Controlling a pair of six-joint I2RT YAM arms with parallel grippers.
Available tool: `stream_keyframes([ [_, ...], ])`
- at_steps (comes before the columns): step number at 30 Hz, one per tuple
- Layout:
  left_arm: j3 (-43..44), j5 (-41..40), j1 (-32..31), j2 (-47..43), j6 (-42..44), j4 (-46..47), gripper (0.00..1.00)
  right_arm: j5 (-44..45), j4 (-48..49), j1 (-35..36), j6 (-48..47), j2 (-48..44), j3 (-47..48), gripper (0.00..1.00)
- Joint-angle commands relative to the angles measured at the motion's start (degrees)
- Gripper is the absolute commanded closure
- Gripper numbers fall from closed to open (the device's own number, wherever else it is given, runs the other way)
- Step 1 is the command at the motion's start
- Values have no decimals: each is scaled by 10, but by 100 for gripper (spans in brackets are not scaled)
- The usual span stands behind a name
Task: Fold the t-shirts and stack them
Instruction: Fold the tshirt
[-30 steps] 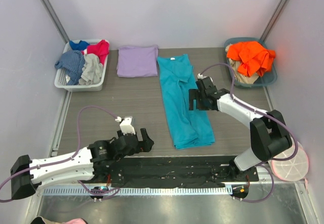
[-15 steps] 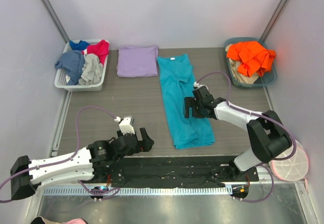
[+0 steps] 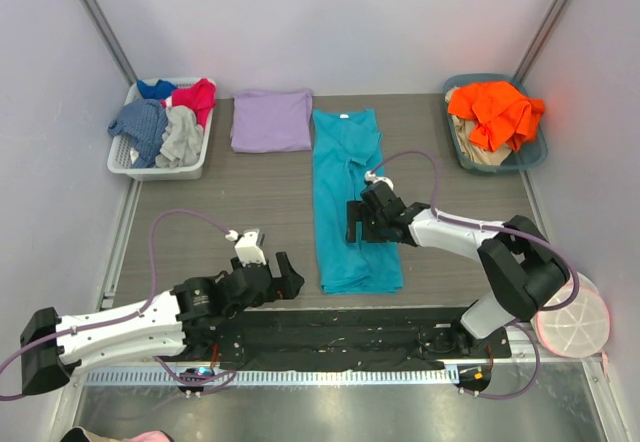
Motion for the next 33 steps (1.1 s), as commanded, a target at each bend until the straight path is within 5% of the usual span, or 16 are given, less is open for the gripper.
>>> stream_keyframes([
  [1,-2,-3,0,-10,-6,7,0,12,4,43,61,11,-7,10],
  [12,-19,1,0,-2,-6,48,0,117,-105,56,104,-151,-4,10],
  [21,-5,46,0,136,7,169,0,143,-190,55,178,-324,-96,10],
  [33,13,57,0,260,21,265,26,137,-238,56,223,-416,-141,11],
])
